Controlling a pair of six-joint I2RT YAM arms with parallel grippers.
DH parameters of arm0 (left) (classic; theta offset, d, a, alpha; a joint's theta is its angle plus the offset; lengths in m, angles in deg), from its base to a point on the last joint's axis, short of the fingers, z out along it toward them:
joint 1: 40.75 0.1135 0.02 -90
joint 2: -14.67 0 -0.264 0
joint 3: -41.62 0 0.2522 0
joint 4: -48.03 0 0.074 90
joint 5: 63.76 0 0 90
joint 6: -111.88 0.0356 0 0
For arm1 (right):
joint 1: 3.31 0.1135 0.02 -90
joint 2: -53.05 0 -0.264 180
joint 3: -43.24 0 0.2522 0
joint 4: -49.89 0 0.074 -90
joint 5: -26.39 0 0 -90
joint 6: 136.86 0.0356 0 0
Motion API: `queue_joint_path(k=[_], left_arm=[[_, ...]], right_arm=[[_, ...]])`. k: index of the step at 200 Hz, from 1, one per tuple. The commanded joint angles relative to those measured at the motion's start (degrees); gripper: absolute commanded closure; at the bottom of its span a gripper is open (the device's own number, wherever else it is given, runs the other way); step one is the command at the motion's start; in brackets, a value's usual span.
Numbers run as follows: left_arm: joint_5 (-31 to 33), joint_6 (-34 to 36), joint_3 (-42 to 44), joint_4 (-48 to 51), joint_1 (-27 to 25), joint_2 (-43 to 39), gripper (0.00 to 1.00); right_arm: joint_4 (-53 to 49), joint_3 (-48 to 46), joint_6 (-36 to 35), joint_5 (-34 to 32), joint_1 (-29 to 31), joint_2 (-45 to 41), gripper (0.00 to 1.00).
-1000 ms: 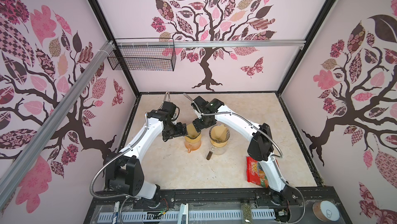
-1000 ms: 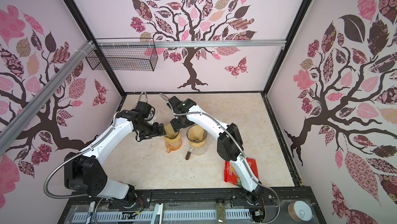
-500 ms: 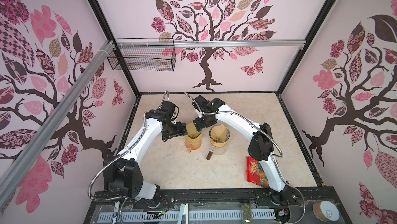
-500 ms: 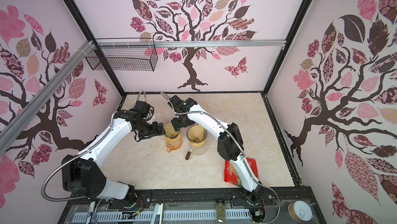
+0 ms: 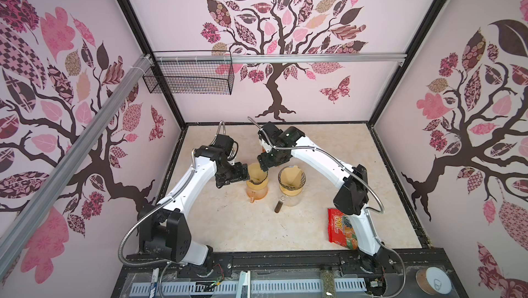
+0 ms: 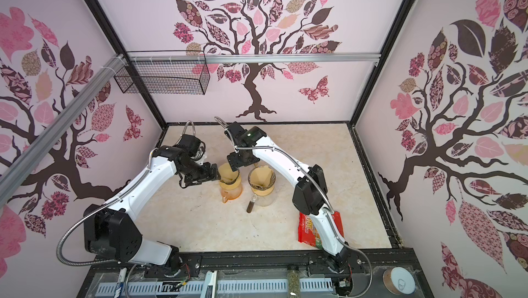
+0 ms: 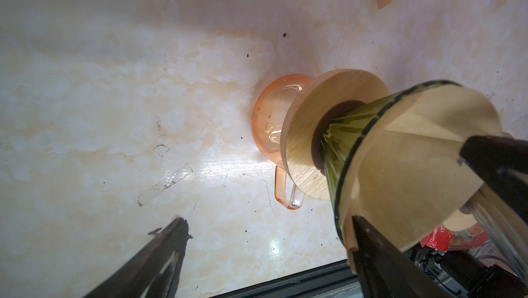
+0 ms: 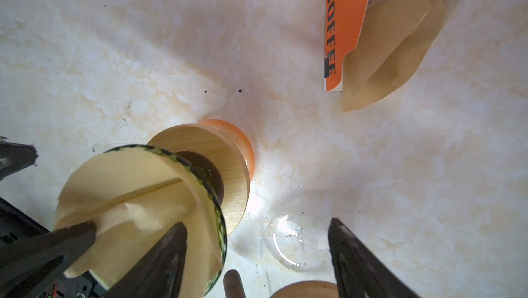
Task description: Place the coffee filter in the dripper
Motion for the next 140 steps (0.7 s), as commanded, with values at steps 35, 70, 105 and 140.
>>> queue_joint_path(k=[35, 70, 105, 140], left_arm=[[-0.1, 1.0, -2.6, 0.4, -0.2, 1.2, 0.09], [-0.8, 1.8, -4.4, 1.5, -0.2, 1.6, 0.09], [-1.4, 0.6, -4.6, -0.2, -0.2, 0.4, 0.09], [-2.9, 0.3, -4.7, -0.3, -0.2, 1.2, 0.09]], right_arm=[[-1.1, 3.6, 0.3, -0.2, -0.2, -4.7, 0.21], [-1.2, 4.0, 0.5, -1.6, -0.3, -6.6, 0.21], [-1.2, 4.0, 0.6, -2.1, -0.4, -7.9, 0.2], [-1.1, 4.1, 0.5, -2.2, -0.4, -8.6, 0.2]])
